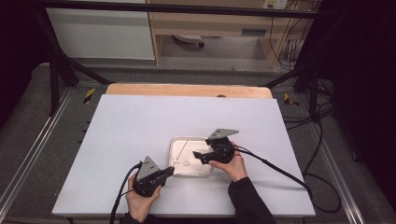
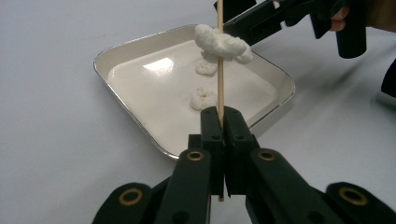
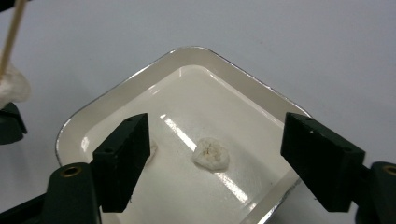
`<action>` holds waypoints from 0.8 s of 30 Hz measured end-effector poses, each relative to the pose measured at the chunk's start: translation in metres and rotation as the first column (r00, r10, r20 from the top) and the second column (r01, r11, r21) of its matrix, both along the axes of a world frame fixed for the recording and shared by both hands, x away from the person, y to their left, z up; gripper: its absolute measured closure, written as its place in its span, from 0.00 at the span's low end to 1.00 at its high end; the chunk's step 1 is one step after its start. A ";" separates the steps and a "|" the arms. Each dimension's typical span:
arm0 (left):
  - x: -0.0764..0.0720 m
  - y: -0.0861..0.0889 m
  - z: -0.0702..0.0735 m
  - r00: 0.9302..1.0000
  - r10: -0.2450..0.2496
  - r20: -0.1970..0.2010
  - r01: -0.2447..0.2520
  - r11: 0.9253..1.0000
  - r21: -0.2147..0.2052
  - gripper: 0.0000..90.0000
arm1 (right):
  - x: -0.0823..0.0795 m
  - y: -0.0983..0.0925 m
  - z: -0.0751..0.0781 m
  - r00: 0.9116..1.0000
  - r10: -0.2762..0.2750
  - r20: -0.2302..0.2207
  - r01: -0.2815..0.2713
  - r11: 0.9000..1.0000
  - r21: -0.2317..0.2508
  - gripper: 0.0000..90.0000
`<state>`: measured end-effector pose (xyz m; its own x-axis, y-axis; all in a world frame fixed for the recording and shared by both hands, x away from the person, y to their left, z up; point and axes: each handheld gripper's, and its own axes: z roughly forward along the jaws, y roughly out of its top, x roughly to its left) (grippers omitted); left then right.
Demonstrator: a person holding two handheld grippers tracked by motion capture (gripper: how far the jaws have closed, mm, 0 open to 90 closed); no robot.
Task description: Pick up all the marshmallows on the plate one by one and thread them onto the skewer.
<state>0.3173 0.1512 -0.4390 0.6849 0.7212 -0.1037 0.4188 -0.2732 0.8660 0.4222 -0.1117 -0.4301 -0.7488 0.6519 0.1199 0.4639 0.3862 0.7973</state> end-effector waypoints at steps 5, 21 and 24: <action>0.000 0.000 0.000 1.000 -0.002 -0.001 0.002 1.000 0.003 0.98 | 0.008 0.008 -0.012 1.000 0.023 -0.002 -0.023 0.997 -0.072 0.40; 0.001 -0.002 -0.002 1.000 -0.008 -0.007 0.008 1.000 0.001 0.98 | 0.008 0.012 -0.024 0.994 0.101 0.033 -0.097 0.988 -0.120 0.70; 0.001 -0.002 -0.002 1.000 -0.010 -0.006 0.010 1.000 0.001 0.98 | 0.006 0.013 -0.025 0.994 0.102 0.039 -0.097 0.988 -0.120 0.73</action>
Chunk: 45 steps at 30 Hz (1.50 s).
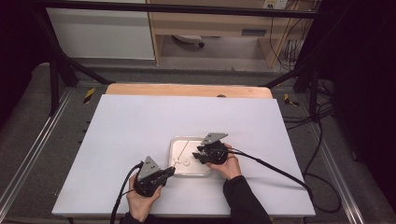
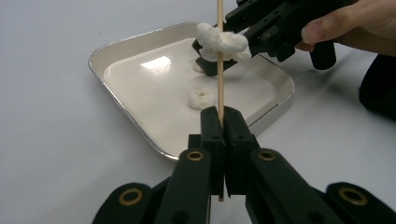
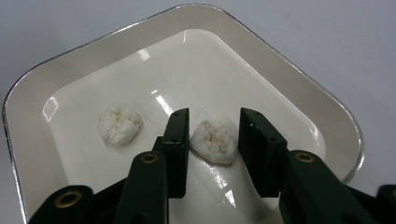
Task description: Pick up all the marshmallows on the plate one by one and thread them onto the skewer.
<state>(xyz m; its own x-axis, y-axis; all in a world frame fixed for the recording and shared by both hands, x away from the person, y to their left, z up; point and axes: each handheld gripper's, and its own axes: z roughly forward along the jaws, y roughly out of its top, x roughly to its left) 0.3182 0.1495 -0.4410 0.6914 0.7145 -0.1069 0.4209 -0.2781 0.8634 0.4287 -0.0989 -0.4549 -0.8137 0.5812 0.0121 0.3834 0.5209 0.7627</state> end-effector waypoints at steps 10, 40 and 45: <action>0.000 0.000 0.000 1.000 -0.002 0.005 0.002 1.000 -0.004 0.98 | 0.000 -0.001 0.003 1.000 -0.019 -0.001 0.019 1.000 0.025 0.80; -0.006 -0.010 0.000 0.998 -0.051 0.031 0.051 0.999 -0.010 0.98 | -0.028 -0.052 0.073 0.994 0.020 -0.105 0.023 0.919 0.393 0.82; -0.007 -0.013 0.000 0.997 -0.067 0.038 0.067 0.998 -0.006 0.98 | -0.030 -0.058 0.082 0.993 0.029 -0.115 0.025 0.893 0.450 0.82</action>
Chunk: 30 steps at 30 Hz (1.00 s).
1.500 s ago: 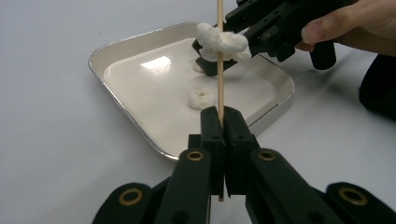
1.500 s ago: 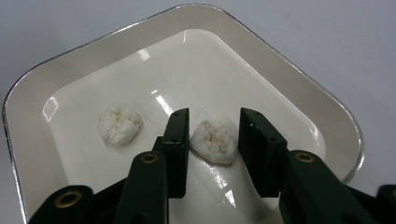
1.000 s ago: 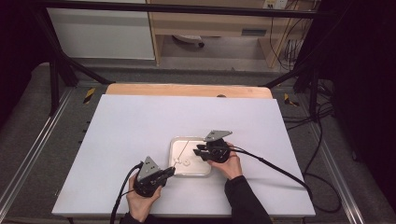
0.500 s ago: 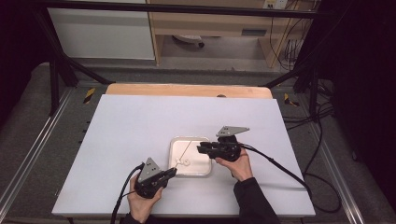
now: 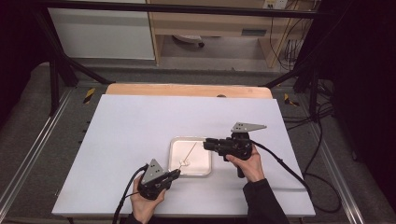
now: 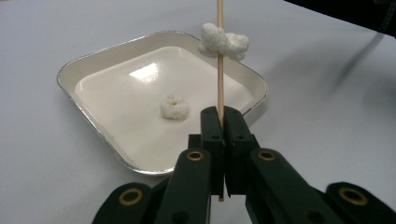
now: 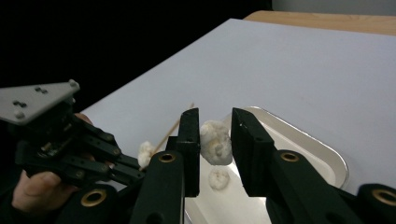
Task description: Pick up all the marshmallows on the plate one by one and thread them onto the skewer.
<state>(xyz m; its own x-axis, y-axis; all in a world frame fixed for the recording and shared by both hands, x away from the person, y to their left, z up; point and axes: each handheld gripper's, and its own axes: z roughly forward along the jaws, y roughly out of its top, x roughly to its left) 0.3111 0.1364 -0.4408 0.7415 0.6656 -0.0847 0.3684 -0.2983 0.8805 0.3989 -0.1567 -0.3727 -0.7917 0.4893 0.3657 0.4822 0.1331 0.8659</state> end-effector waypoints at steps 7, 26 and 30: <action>-0.001 -0.005 0.000 1.000 -0.021 0.010 0.021 1.000 0.004 0.98 | 0.003 -0.003 0.007 1.000 0.012 -0.016 -0.011 0.997 0.077 0.82; -0.002 -0.007 -0.001 0.999 -0.037 0.025 0.037 0.999 0.008 0.98 | 0.007 0.006 -0.002 0.994 0.061 -0.095 -0.050 0.993 0.109 0.82; -0.002 -0.009 -0.002 0.998 -0.056 0.029 0.056 0.998 0.026 0.98 | 0.008 0.007 -0.003 0.990 0.070 -0.119 -0.056 0.992 0.115 0.84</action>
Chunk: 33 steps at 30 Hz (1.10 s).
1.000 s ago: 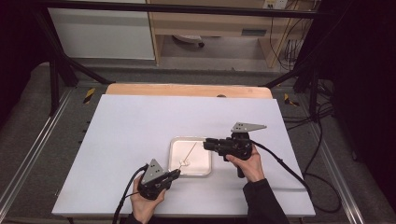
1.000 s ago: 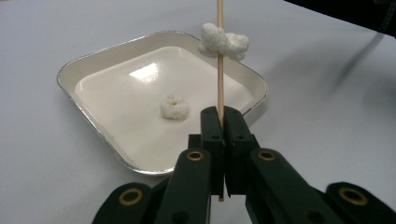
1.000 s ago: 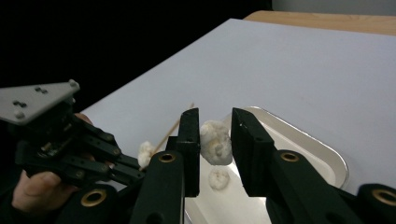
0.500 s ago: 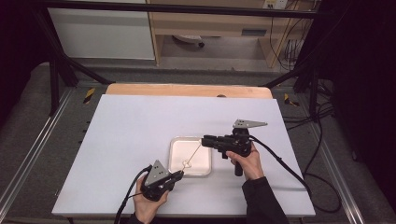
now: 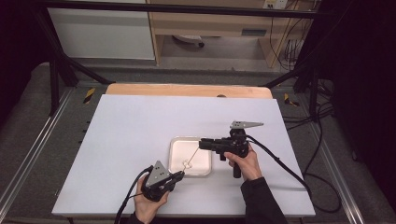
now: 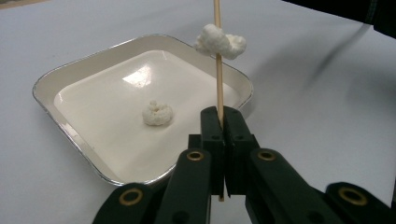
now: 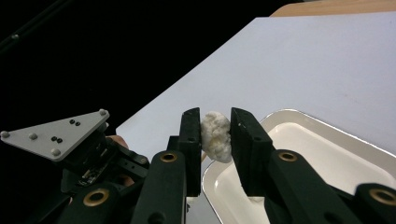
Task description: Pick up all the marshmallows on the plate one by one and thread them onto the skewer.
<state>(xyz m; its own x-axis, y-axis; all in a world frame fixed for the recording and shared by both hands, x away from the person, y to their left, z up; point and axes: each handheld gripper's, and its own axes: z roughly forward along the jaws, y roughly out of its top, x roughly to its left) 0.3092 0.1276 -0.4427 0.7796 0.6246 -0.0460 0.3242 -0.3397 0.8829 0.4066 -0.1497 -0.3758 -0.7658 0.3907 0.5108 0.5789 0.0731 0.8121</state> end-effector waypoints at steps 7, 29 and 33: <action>0.001 -0.001 0.000 1.000 -0.005 0.003 0.005 1.000 0.021 0.99 | 0.000 0.001 -0.002 1.000 0.016 -0.025 -0.016 1.000 0.003 0.86; 0.002 -0.006 -0.003 1.000 -0.015 -0.011 0.015 0.999 0.051 0.99 | -0.011 0.009 -0.010 0.997 0.059 -0.051 -0.060 0.998 -0.022 0.91; 0.003 -0.008 -0.005 1.000 -0.012 -0.027 0.013 0.999 0.042 0.99 | -0.014 0.012 -0.012 0.999 0.038 -0.026 -0.039 0.999 -0.021 0.91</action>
